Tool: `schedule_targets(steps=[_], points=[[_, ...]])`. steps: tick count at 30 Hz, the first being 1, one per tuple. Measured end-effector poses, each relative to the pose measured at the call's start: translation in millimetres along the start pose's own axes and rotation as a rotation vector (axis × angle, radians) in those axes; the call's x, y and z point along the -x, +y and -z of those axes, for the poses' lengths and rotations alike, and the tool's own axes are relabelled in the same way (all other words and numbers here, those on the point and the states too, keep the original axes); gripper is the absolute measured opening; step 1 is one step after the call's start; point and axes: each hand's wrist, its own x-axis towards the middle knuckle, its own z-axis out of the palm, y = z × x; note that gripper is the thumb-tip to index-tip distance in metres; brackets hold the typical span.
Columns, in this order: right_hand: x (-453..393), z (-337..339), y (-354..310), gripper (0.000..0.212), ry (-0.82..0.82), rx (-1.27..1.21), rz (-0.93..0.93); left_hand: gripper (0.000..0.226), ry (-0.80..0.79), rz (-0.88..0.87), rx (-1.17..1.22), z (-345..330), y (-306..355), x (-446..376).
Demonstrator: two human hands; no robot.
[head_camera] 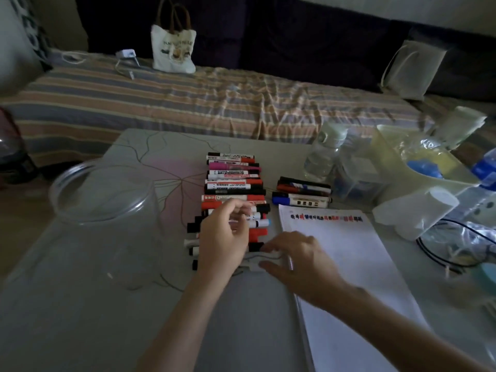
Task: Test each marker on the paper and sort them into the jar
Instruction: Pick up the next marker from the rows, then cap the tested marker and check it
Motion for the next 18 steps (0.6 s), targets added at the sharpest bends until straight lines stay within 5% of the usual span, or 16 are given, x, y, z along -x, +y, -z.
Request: schedule_targets(steps=[9, 14, 18], points=[[8, -19, -29, 0.02, -0.034, -0.032, -0.039, 0.008, -0.113, -0.133, -0.315, 54, -4, 41], [39, 35, -27, 0.01, -0.162, -0.318, -0.204, 0.012, -0.24, 0.383, 0.439, 49, 32, 45], [51, 50, -26, 0.012, -0.208, -0.465, -0.286, 0.024, -0.311, 0.541, 0.878, 31, 55, 45]])
